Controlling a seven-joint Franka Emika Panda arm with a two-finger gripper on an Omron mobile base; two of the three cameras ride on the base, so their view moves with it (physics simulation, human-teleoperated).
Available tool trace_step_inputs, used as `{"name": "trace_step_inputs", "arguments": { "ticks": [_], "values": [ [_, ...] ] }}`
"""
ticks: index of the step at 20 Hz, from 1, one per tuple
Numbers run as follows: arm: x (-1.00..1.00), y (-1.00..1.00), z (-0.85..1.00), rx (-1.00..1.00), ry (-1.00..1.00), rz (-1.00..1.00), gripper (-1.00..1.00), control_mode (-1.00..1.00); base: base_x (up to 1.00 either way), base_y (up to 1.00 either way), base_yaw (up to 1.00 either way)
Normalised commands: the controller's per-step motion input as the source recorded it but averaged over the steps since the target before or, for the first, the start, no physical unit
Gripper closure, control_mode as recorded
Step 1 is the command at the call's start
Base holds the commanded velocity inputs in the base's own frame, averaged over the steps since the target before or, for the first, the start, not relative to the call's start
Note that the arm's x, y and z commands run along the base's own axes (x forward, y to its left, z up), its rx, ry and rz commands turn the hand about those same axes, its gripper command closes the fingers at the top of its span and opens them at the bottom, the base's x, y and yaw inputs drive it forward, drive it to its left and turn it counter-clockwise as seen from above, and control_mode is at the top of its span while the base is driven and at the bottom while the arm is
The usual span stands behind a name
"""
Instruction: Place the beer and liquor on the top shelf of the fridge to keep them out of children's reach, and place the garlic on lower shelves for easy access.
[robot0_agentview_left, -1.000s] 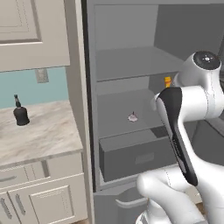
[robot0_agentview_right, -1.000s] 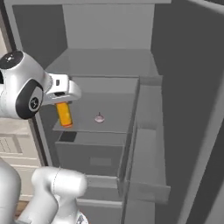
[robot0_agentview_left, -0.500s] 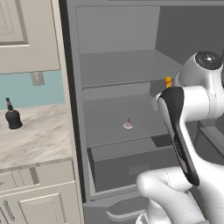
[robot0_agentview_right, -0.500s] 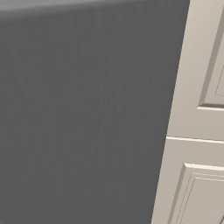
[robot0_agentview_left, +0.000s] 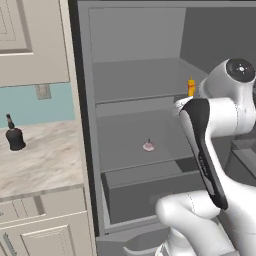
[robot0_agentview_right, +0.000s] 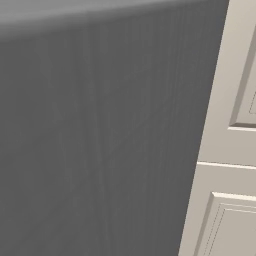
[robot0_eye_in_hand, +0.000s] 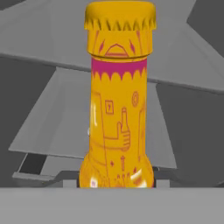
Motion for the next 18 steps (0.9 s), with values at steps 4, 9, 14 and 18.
{"name": "trace_step_inputs", "arguments": {
  "ticks": [4, 9, 14, 18],
  "values": [
    [0.0, 0.01, 0.34, 0.11, -0.34, 0.0, 1.0, -1.0, 0.0, 0.0, 0.0],
    [0.0, 0.18, 0.38, 0.03, -0.24, 0.0, 1.0, -1.0, 0.0, 0.0, 0.0],
    [0.0, 0.36, 0.61, 0.0, -0.08, 0.0, 1.0, -1.0, 0.0, 0.0, 0.0],
    [0.0, 0.24, 0.75, 0.02, -0.03, -0.02, 1.0, -1.0, 0.0, 0.0, 0.0]
  ]
}}
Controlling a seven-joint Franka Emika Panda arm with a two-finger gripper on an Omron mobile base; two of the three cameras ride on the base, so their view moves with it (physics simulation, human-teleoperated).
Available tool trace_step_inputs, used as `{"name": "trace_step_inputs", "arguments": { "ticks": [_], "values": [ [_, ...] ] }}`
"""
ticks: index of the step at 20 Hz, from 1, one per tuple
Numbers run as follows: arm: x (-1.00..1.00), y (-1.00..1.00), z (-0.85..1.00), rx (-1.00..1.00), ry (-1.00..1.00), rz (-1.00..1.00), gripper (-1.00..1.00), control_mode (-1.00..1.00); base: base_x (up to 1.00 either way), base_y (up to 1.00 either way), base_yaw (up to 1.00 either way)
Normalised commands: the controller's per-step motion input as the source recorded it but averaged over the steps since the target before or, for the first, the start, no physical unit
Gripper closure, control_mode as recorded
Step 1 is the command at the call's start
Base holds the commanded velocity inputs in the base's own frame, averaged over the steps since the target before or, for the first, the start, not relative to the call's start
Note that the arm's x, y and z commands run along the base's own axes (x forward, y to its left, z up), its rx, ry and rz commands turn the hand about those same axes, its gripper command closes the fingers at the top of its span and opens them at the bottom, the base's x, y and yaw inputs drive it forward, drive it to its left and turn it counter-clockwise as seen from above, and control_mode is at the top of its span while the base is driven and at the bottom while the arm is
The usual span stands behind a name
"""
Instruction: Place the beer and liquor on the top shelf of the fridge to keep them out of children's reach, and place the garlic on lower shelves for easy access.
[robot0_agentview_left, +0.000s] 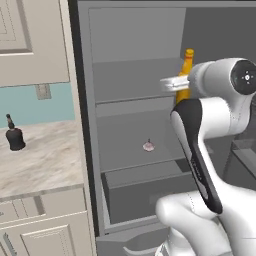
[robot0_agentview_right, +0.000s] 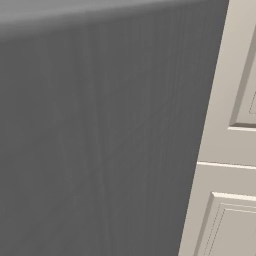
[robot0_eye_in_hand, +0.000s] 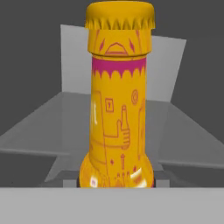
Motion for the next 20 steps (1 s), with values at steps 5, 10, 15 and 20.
{"name": "trace_step_inputs", "arguments": {
  "ticks": [5, 10, 15, 20],
  "values": [
    [0.22, 0.01, 0.2, 0.09, -0.04, -0.01, 1.0, -1.0, 0.0, 0.0, 0.0],
    [0.37, -0.1, -0.22, 0.12, -0.04, 0.0, 1.0, -1.0, 0.0, 0.0, 0.0],
    [0.5, -0.06, -0.36, 0.07, 0.0, 0.0, 1.0, -1.0, 0.0, 0.0, 0.0],
    [0.71, 0.0, -0.12, 0.01, 0.0, 0.0, 1.0, -1.0, 0.0, 0.0, 0.0]
  ]
}}
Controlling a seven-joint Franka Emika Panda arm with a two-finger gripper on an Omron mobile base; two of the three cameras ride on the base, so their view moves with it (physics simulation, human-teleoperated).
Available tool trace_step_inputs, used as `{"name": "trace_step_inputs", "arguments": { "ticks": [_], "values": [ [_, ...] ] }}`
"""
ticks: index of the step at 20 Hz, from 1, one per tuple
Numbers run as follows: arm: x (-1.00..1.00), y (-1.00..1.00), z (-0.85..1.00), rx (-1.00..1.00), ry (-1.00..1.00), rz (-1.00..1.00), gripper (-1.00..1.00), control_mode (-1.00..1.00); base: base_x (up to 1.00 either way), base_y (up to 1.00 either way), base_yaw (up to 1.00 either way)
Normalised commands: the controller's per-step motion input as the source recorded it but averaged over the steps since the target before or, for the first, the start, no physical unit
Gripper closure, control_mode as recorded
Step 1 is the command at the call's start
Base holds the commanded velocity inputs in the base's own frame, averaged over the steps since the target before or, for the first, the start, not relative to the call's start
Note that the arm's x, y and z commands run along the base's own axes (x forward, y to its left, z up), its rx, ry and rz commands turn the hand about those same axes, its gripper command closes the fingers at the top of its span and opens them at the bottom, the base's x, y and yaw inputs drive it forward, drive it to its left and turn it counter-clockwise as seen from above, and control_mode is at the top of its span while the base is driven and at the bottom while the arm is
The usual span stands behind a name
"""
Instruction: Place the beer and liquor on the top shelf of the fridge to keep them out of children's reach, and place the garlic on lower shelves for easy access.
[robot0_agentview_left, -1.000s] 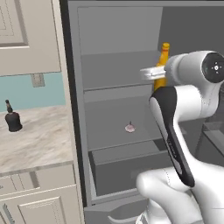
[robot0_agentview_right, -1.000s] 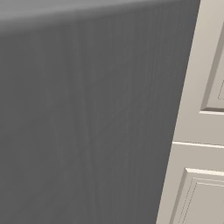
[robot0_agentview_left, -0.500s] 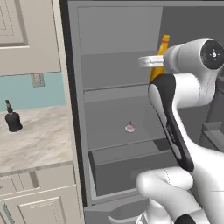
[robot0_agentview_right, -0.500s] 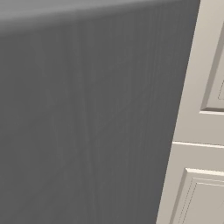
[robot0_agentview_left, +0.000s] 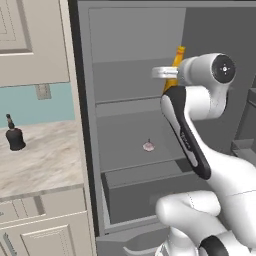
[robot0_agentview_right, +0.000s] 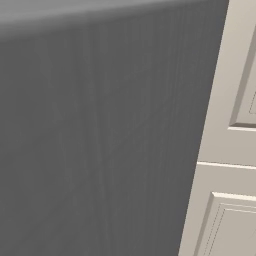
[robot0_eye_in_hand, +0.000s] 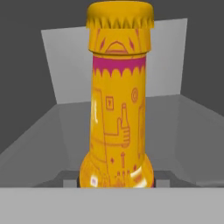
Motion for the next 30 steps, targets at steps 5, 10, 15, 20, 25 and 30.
{"name": "trace_step_inputs", "arguments": {
  "ticks": [5, 10, 15, 20, 25, 30],
  "values": [
    [0.75, 0.01, -0.04, 0.0, 0.0, 0.0, 1.0, -1.0, 0.0, 0.0, 0.0],
    [0.73, 0.04, -0.03, -0.05, 0.01, 0.0, 1.0, -1.0, 0.0, 0.0, 0.0],
    [0.69, 0.01, -0.01, -0.04, 0.0, 0.0, 1.0, -1.0, 0.0, 0.0, 0.0],
    [0.54, 0.0, -0.17, -0.03, 0.0, 0.0, 1.0, -1.0, 0.0, 0.0, 0.0],
    [0.35, 0.0, -0.36, -0.01, 0.0, 0.0, 1.0, -1.0, 0.0, 0.0, 0.0],
    [0.32, 0.0, -0.28, 0.0, 0.0, 0.0, 1.0, -1.0, 0.0, 0.0, 0.0]
  ]
}}
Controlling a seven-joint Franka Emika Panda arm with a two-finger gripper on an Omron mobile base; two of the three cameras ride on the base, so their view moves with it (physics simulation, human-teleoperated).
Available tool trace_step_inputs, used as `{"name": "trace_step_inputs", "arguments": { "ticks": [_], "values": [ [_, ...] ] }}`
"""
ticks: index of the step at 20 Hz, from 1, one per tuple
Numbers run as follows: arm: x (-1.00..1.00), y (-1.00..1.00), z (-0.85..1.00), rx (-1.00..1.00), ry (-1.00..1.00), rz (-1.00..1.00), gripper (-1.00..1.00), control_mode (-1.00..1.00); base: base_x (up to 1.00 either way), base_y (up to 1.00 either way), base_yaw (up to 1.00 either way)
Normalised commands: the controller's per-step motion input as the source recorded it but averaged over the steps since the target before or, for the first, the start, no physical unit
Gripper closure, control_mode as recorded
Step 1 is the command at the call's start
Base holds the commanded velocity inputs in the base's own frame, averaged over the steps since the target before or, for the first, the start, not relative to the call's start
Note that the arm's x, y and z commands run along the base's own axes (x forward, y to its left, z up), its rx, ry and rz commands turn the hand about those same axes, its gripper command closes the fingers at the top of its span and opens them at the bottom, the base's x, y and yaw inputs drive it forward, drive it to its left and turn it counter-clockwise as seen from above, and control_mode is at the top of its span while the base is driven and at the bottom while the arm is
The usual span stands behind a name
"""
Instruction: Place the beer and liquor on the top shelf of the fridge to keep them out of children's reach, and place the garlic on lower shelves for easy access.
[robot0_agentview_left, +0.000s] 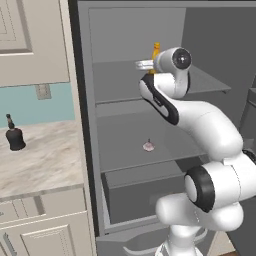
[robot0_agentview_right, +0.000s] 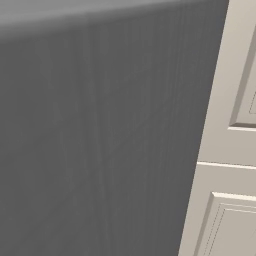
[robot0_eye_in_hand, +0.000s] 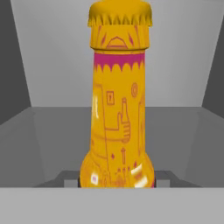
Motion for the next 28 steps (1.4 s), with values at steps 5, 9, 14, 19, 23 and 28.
{"name": "trace_step_inputs", "arguments": {
  "ticks": [5, 9, 14, 19, 23, 28],
  "values": [
    [0.3, 0.0, -0.19, 0.0, 0.0, 0.0, 1.0, -1.0, 0.0, 0.0, 0.0],
    [0.22, 0.0, -0.15, 0.0, 0.0, 0.0, -1.0, -1.0, 0.0, 0.0, 0.0],
    [0.04, 0.0, -0.11, 0.0, -0.02, 0.0, -1.0, -1.0, 0.0, 0.0, 0.0],
    [0.0, -0.05, -0.04, 0.0, -0.01, -0.01, -1.0, -1.0, 0.0, 0.0, 0.0],
    [0.0, -0.1, 0.0, 0.0, -0.01, -0.02, -1.0, -1.0, 0.0, 0.0, 0.0],
    [-0.13, -0.08, 0.0, 0.0, 0.0, -0.01, -1.0, -1.0, 0.0, 0.0, 0.0]
  ]
}}
